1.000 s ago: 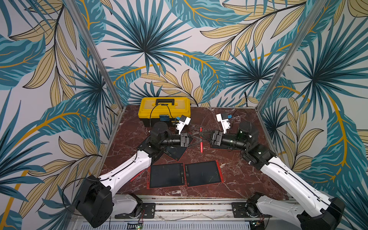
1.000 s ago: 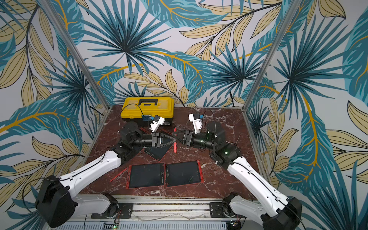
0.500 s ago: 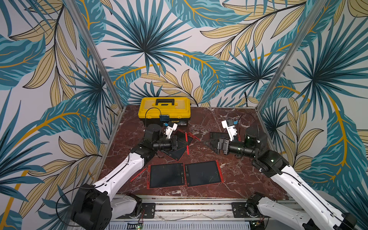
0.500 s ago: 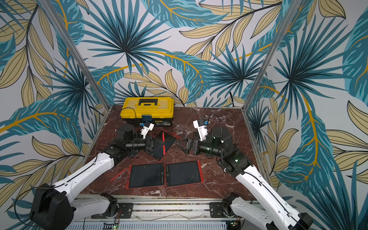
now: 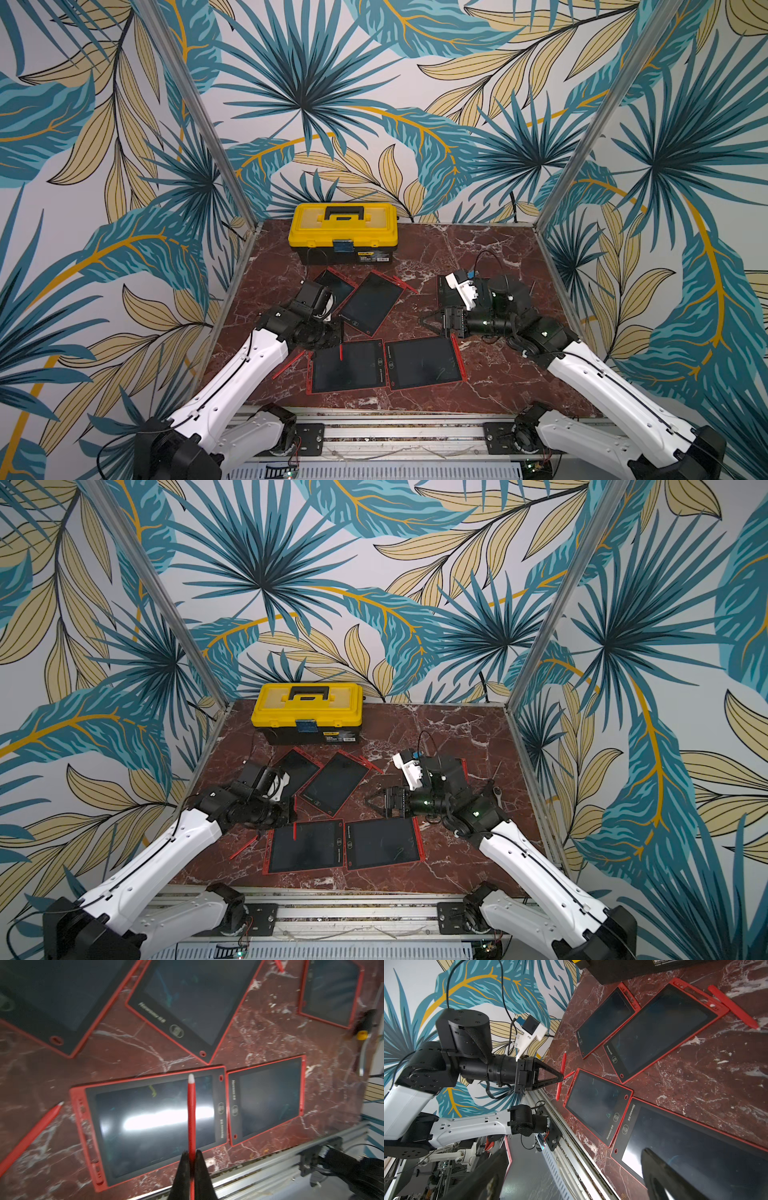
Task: Place the stylus back onto the writing tablet
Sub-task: Move the writing tablet to the center of the board.
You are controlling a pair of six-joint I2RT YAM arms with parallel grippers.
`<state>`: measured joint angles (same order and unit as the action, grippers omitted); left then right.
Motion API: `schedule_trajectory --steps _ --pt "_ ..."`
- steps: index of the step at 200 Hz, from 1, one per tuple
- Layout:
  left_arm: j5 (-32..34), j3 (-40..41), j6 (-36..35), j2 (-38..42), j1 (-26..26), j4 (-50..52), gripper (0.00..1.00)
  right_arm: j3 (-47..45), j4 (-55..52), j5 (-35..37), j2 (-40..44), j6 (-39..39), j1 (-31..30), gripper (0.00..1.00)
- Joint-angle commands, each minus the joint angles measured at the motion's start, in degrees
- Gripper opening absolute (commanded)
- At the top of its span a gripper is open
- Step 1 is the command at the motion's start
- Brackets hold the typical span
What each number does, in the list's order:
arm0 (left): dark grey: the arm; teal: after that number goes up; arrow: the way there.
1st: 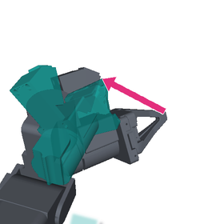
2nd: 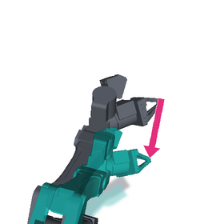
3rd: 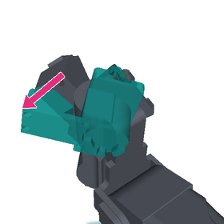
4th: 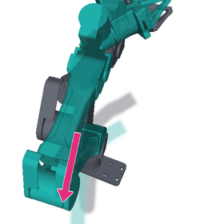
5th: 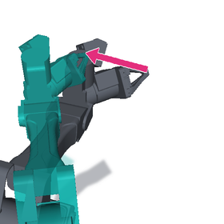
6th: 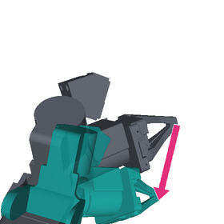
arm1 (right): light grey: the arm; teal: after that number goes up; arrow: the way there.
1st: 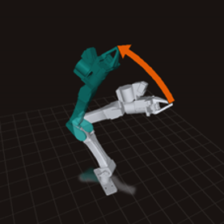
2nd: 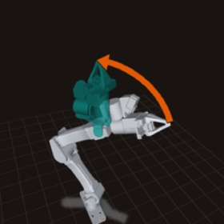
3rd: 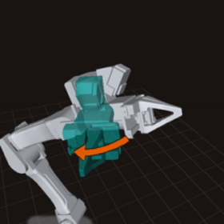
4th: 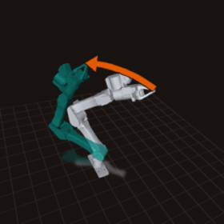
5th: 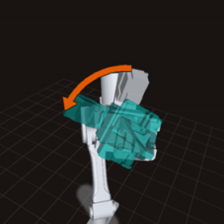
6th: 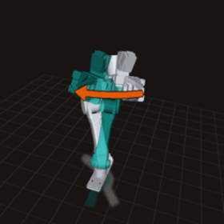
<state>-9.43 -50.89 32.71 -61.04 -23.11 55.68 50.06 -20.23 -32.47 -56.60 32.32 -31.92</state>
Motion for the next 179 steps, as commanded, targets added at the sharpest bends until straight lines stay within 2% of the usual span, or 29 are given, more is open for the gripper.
schedule_trajectory --steps 1,55,84,140,179 --pt "9.99 1.58 4.47 -0.44 0.96 7.23 0.00 -1.99 3.44 -1.17 0.26 -0.74 -0.12 1.00" --pt "12.32 3.22 13.41 -7.46 0.96 9.19 0.00 -6.20 10.21 -1.94 1.06 2.16 -0.08 1.00" --pt "17.68 4.37 15.37 -11.30 0.97 9.10 0.00 -7.17 11.75 -2.41 0.76 2.70 -0.13 1.00" --pt "19.18 5.21 15.98 -17.39 0.97 6.89 0.00 -8.61 13.61 -0.98 -2.92 5.85 -0.68 1.00" --pt "20.78 4.68 13.87 -23.76 0.97 5.35 0.00 -13.32 19.99 0.17 -4.36 10.67 -2.19 1.00"
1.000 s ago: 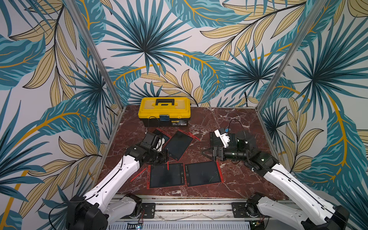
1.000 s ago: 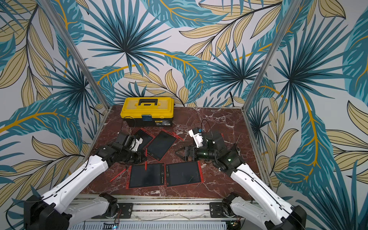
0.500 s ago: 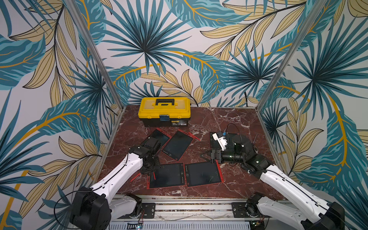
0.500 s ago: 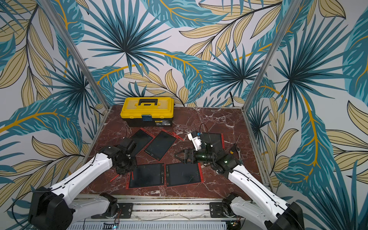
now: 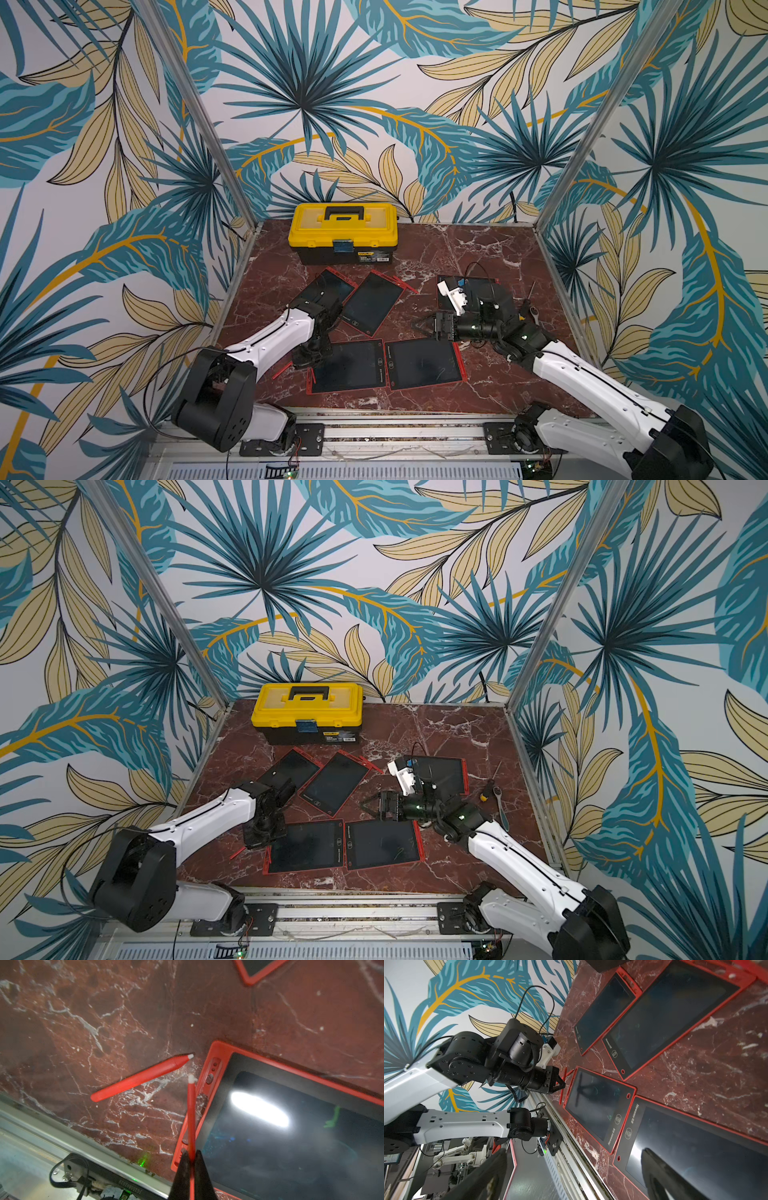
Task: Place the stylus back onto the writing tablet
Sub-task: Move the writing tablet to the center of the board.
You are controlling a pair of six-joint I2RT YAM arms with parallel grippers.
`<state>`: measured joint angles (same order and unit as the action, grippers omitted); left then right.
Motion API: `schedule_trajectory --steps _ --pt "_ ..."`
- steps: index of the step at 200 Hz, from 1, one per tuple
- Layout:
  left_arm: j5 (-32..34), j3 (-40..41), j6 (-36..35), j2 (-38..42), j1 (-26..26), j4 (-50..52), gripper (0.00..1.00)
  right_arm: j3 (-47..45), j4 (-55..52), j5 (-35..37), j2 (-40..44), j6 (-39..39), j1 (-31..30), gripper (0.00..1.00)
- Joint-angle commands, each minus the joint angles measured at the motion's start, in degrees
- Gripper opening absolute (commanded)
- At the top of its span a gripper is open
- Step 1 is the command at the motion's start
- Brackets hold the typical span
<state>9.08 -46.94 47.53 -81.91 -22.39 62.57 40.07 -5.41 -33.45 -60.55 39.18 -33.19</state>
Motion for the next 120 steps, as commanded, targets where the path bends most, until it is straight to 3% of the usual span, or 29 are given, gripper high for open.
schedule_trajectory --steps 1,77,120 --pt "2.35 0.71 -0.99 -3.07 0.24 -1.51 0.00 -3.46 5.29 1.26 -0.38 3.94 -0.96 0.99" --pt "2.27 1.06 -3.24 -9.69 0.06 -5.30 0.00 -5.00 5.67 3.31 -0.30 4.11 -1.44 1.00" --pt "-2.83 1.25 -1.80 -11.05 -1.18 -8.78 0.00 -5.86 5.50 4.41 0.01 4.42 -1.46 1.00"
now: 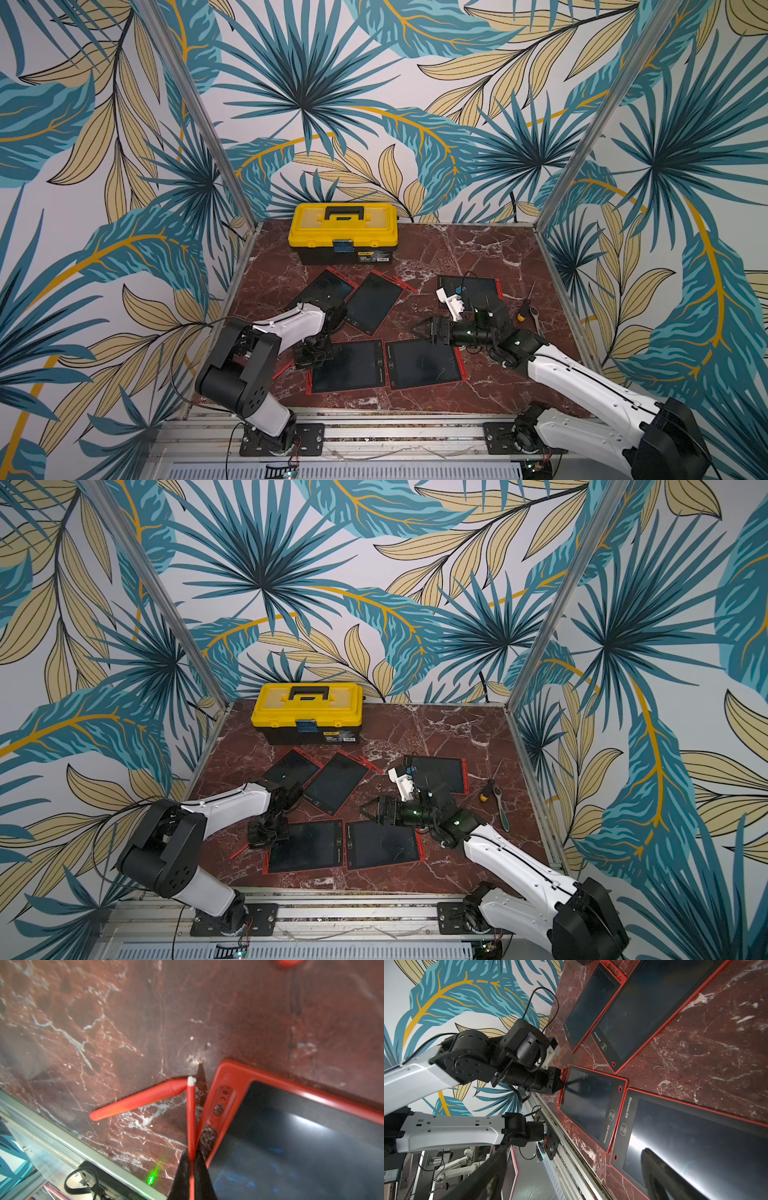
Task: Place the stylus back onto the writing tablet
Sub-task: Move the writing tablet to the center of the board.
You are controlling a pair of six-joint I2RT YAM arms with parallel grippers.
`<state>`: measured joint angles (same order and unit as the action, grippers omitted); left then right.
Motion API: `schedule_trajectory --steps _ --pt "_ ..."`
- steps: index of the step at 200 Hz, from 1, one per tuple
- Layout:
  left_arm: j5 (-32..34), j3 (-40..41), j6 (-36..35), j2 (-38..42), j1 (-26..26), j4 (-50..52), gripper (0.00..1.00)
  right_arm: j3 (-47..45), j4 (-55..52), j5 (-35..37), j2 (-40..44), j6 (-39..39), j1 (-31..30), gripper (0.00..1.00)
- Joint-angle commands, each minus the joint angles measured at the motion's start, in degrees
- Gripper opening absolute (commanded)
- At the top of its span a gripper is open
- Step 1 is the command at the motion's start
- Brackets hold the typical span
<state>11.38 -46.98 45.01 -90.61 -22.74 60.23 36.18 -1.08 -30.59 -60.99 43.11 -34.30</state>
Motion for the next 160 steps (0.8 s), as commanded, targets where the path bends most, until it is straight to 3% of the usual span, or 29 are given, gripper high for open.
schedule_trajectory --steps 1,117,160 --pt "-5.18 1.24 0.75 -2.41 -0.87 -6.48 0.00 -1.98 1.17 1.52 0.48 0.48 -0.38 1.00" --pt "-18.23 -5.06 9.21 -7.92 -9.36 -14.13 0.00 -5.68 -2.96 7.82 3.77 1.18 -0.39 0.99" --pt "-18.79 -6.54 8.66 -5.37 -11.27 -15.37 0.00 -5.86 -2.37 8.16 3.39 1.43 -0.35 1.00"
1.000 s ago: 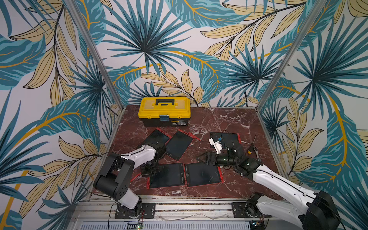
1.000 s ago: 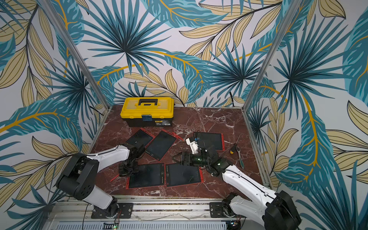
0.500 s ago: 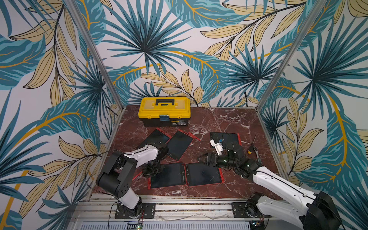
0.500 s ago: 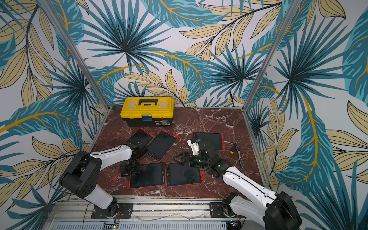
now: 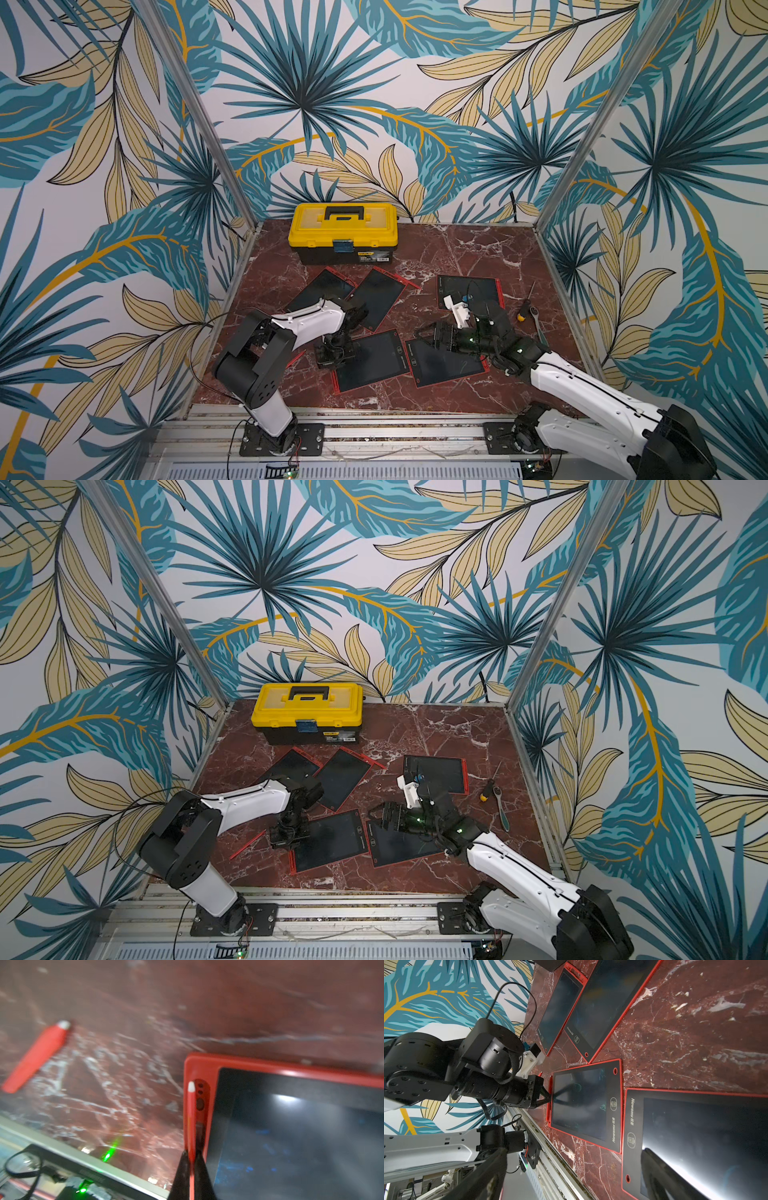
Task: Place the stylus back onto the writing tablet
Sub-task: Move the writing tablet to the center of the board.
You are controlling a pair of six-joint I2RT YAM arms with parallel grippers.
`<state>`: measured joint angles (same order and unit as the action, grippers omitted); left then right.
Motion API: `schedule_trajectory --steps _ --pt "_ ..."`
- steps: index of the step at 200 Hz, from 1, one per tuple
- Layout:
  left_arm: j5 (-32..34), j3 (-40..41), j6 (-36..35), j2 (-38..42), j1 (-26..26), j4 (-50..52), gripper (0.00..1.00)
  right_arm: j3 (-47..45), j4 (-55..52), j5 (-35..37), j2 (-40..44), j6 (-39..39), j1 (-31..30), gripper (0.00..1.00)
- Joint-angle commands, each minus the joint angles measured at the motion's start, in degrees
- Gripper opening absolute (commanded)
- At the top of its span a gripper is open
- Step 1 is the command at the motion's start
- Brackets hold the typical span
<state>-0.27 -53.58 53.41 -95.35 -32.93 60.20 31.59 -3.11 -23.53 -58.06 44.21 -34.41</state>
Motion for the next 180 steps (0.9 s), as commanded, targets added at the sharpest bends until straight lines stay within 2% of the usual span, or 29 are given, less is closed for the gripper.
schedule_trajectory --steps 1,31,68,99,180 --pt "-7.17 0.06 0.19 -0.54 -1.09 -15.41 0.00 -1.27 -0.34 1.11 0.43 0.35 -0.22 1.00" --pt "-7.79 1.24 -1.77 2.33 -1.01 -15.38 0.00 -1.10 -0.60 1.18 0.34 0.10 -0.22 1.00" --pt "-7.60 4.61 -0.48 7.82 -1.00 -15.20 0.00 -0.96 -0.85 1.12 0.67 -0.30 -0.22 0.99" --pt "-5.24 4.59 -2.66 11.02 -1.01 -12.55 0.00 -0.71 -0.32 0.62 -0.27 -0.52 -0.23 0.99" --pt "-5.39 5.15 -10.01 12.48 -1.70 -10.06 0.00 -0.74 0.45 -0.02 -0.65 -0.69 -0.27 0.99"
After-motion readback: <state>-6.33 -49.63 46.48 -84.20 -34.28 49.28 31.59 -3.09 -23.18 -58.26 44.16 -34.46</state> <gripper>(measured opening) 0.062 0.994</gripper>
